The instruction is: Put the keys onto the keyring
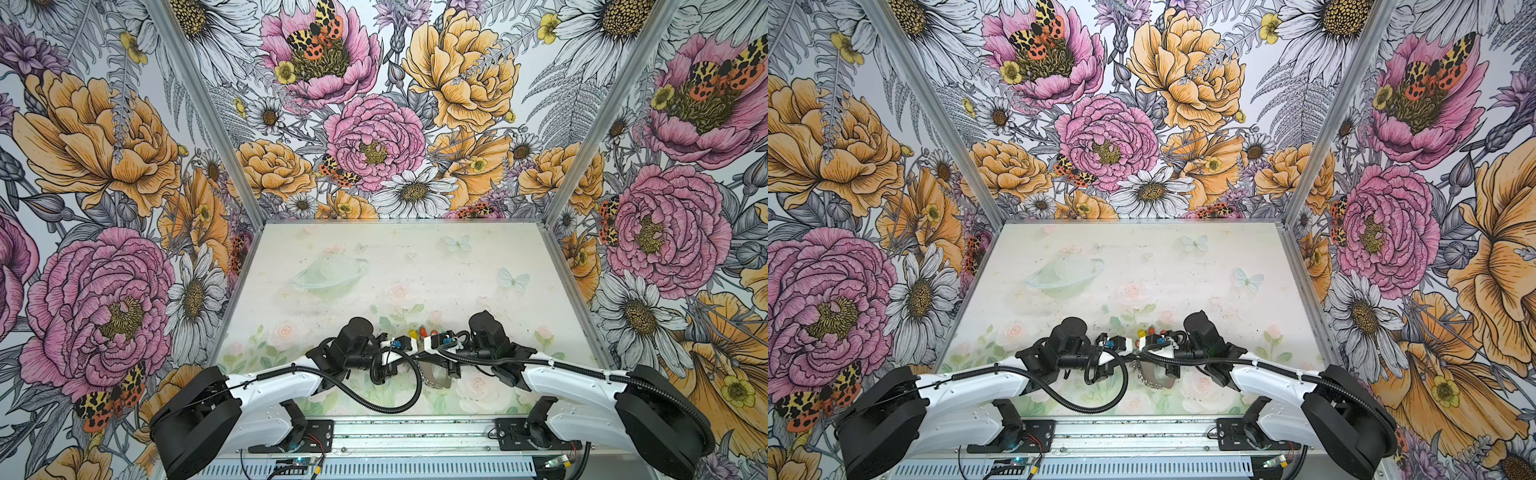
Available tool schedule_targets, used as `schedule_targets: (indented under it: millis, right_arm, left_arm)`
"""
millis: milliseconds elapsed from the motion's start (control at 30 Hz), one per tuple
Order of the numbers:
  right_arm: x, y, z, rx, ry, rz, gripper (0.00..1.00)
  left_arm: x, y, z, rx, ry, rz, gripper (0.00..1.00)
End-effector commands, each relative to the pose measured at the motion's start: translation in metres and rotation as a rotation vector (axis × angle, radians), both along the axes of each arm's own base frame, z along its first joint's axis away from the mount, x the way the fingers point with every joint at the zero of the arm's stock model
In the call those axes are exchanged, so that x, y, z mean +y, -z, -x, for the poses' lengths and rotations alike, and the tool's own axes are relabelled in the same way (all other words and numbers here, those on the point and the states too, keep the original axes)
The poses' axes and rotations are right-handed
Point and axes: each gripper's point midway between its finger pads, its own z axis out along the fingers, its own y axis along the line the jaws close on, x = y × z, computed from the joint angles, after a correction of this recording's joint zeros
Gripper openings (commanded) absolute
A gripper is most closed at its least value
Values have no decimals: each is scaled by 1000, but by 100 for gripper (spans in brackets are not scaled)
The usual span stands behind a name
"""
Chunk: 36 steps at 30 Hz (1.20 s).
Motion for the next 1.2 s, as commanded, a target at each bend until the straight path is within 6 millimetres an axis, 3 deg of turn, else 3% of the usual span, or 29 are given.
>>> schedule_targets:
  millis: [0,133,533,1033,1167]
  right_arm:
    - [8,-15,-2,-35,-24,-42,7]
    - [10,-23,-3,-37,-23,-71,0]
    - [7,-61,0,-43,-35,-267,0]
    - [5,-65,1,-59,-35,-331,0]
    - [6,-64,0,-58,-32,-344,0]
  left_arm:
    - [-5,-15,-4,-38,4,46,0]
    - [-6,-14,-4,-30,7,44,2]
    - [0,-24,-10,-63,-42,77,16]
    - [1,-25,-17,-41,-69,89,22]
    - [1,-25,-17,-36,-69,90,16]
